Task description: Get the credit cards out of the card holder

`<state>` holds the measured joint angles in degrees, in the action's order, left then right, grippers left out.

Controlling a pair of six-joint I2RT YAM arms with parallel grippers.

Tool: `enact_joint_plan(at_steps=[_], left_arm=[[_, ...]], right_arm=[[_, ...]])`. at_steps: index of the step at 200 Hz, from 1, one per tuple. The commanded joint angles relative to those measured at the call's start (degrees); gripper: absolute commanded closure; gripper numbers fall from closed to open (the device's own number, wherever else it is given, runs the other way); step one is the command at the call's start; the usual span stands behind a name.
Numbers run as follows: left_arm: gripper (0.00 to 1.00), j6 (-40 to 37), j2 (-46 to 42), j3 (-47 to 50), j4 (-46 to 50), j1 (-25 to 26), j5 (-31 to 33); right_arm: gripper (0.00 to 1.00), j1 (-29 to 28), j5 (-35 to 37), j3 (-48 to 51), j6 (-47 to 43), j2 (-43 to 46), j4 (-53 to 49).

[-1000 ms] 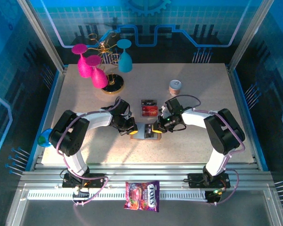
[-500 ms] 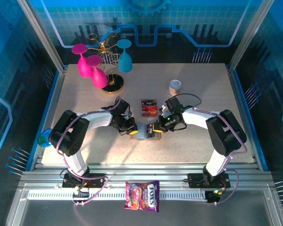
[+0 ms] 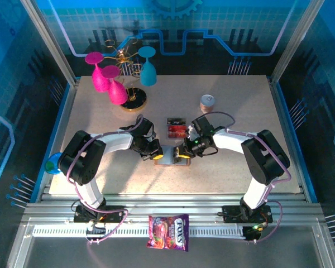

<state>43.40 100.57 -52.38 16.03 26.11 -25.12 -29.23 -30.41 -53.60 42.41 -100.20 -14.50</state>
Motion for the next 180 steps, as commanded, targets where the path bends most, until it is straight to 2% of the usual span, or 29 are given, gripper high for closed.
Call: enact_joint_plan(at_steps=[1, 130, 180], left_arm=[[0.88, -0.2, 1.7, -1.2, 1.6, 0.5, -0.1], [0.85, 0.5, 4.7, -4.7, 1.4, 3.5, -1.3], [0.85, -0.2, 3.1, -4.8, 3.1, 3.1, 0.8]], right_arm=[[0.89, -0.6, -0.3, -1.2, 0.1, -0.7, -0.1], [0.9, -0.6, -0.3, -1.5, -0.1, -1.0, -0.2], [0.9, -0.4, 0.1, -1.9, -0.6, 0.2, -1.2]])
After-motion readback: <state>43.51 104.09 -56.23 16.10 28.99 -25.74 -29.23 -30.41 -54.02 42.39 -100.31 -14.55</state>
